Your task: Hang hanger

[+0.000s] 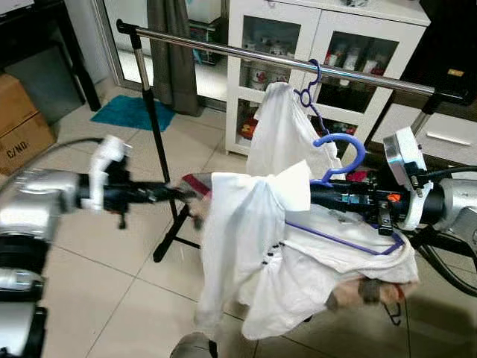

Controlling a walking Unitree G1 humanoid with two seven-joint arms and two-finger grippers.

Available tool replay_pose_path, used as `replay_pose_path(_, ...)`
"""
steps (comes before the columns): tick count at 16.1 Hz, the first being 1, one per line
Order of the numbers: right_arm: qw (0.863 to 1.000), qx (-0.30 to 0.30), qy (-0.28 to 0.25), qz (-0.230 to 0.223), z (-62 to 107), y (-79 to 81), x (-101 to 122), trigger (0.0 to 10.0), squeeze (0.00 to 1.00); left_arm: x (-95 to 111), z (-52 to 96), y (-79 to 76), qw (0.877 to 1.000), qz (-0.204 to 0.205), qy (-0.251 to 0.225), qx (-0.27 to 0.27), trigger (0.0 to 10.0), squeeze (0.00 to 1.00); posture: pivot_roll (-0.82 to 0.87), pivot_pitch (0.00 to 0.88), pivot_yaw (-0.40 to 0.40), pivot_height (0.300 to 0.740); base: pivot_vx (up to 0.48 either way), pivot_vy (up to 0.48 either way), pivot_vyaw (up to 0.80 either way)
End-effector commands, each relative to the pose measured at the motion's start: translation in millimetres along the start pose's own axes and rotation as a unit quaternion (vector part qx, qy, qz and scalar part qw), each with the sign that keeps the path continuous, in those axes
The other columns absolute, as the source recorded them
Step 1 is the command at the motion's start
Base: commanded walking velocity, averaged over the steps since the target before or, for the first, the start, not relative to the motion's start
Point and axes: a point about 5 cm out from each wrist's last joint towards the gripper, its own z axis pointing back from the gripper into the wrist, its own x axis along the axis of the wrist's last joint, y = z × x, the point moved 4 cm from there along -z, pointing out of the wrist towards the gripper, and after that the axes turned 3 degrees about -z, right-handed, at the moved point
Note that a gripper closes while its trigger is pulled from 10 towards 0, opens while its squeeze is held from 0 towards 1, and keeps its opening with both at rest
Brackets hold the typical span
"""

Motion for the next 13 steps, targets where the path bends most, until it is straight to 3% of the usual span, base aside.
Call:
replay_pose_path(1,1.0,-0.017,-0.001,0.013,7.7,-3.7,5,10.0,0.0,-2,11.8,3.3,1.0,0.009,-0.004,0.025,0.0,0.0,0.1,0.0,0.013,0.74,0.0,0.0,0.0)
replay_pose_path(4,0.999,-0.033,-0.003,0.017,13.6,-9.6,6,10.0,0.0,-8,32.3,8.7,0.998,0.015,0.001,0.068,0.0,0.0,0.1,0.0,0.011,0.74,0.0,0.0,0.0)
replay_pose_path(13,0.998,-0.054,-0.011,0.025,22.7,-16.3,12,10.0,0.0,-25,59.0,3.2,0.993,0.028,0.019,0.116,0.0,0.0,0.1,0.0,0.004,0.74,0.0,0.0,0.0)
